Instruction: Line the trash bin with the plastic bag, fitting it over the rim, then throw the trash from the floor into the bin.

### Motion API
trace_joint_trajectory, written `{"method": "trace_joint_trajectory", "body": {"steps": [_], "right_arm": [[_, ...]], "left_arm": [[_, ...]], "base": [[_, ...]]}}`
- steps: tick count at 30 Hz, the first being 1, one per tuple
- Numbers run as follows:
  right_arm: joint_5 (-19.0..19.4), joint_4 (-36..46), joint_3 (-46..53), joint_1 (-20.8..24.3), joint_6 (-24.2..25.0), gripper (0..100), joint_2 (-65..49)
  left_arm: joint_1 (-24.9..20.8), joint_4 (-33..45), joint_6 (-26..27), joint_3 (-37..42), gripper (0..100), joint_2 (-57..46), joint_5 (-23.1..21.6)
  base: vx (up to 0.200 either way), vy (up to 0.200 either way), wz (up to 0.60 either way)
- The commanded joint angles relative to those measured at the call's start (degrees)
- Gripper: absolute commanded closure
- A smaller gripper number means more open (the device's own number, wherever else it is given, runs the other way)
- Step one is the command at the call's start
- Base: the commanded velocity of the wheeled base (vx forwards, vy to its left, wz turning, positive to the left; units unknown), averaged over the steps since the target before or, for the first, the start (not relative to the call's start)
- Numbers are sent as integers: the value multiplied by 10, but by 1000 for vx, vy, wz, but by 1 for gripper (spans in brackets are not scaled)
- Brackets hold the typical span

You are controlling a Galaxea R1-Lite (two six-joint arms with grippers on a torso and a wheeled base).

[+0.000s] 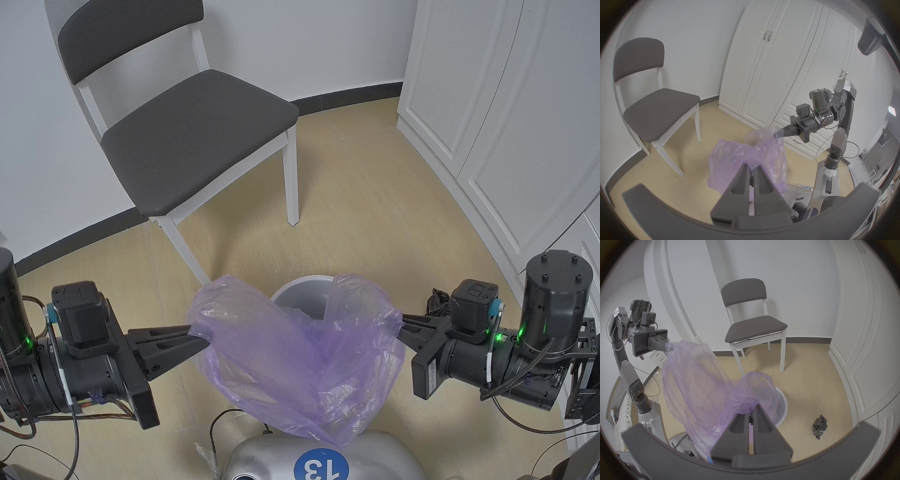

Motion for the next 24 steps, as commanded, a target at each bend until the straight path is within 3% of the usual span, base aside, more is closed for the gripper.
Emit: {"method": "trace_joint_trajectory", "body": {"steps": [1, 19, 24], "right_arm": [[0, -14, 0, 2, -1, 100, 11], [-2, -33, -17, 12, 6, 100, 46], [-2, -62, -33, 12, 27, 100, 87]], "left_arm": [[-1, 0, 0, -8, 100, 17, 7], [1, 6, 5, -14, 100, 35, 57], [28, 14, 4, -4, 100, 36, 60]], "base": [[0, 0, 0], [0, 0, 0], [0, 0, 0]]}}
